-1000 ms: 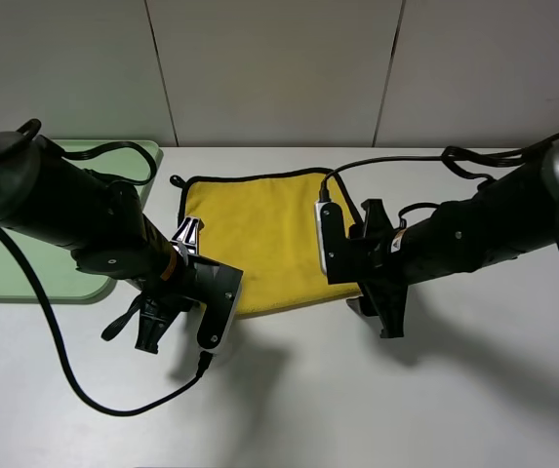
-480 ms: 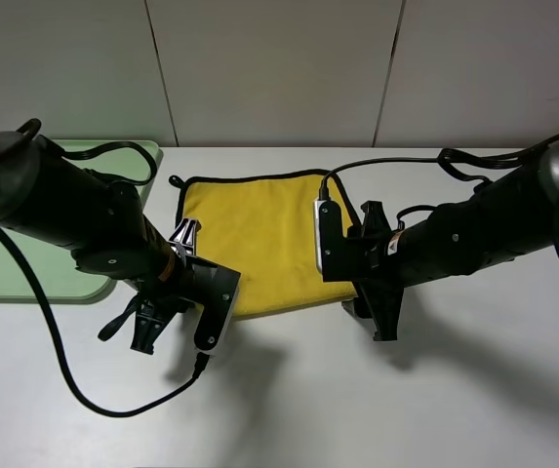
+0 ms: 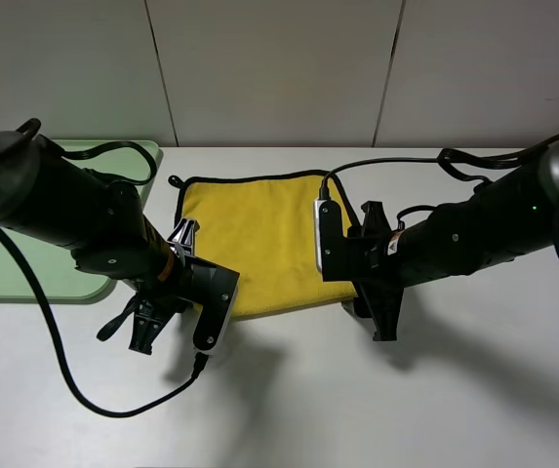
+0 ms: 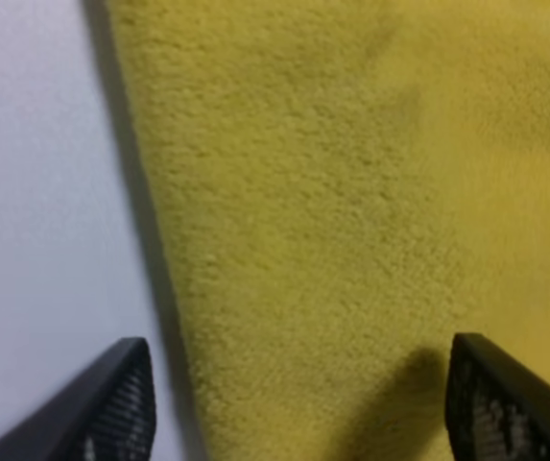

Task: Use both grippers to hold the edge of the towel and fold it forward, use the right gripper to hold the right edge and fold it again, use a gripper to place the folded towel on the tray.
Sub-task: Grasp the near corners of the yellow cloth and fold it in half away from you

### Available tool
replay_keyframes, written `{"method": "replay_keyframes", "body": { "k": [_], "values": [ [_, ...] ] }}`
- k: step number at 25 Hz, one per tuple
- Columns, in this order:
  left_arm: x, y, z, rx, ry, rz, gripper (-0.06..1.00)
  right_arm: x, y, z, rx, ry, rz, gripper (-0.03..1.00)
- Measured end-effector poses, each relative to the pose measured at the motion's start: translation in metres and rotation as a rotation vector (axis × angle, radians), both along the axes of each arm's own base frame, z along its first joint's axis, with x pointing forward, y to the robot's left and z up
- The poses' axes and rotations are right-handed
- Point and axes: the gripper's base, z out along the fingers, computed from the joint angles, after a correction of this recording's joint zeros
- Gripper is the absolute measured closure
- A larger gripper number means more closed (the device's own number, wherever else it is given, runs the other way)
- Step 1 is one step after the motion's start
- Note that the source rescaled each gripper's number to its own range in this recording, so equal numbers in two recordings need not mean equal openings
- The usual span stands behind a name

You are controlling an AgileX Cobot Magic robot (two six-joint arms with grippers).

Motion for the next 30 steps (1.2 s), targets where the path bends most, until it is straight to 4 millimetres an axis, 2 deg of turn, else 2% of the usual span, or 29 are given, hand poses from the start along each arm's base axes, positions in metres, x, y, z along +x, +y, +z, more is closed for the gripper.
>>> {"method": "replay_keyframes", "body": {
  "k": [6, 14, 17, 23, 30],
  "values": [
    [0.0, 0.0, 0.0, 0.0, 0.0, 0.0, 0.94, -0.001, 0.0, -0.008, -0.012, 0.017, 0.002, 0.46],
    [0.0, 0.0, 0.0, -0.001, 0.0, 0.001, 0.94, 0.006, 0.003, -0.017, 0.009, -0.054, -0.006, 0.5],
    [0.0, 0.0, 0.0, -0.001, 0.0, 0.001, 0.94, 0.008, 0.004, -0.02, 0.014, -0.056, -0.016, 0.56],
    [0.0, 0.0, 0.0, -0.001, 0.0, 0.001, 0.94, 0.006, 0.004, -0.024, 0.025, -0.023, -0.047, 0.97],
    [0.0, 0.0, 0.0, -0.001, 0.0, 0.001, 0.94, 0.006, 0.004, -0.024, 0.031, -0.019, -0.058, 0.97]
  ]
}}
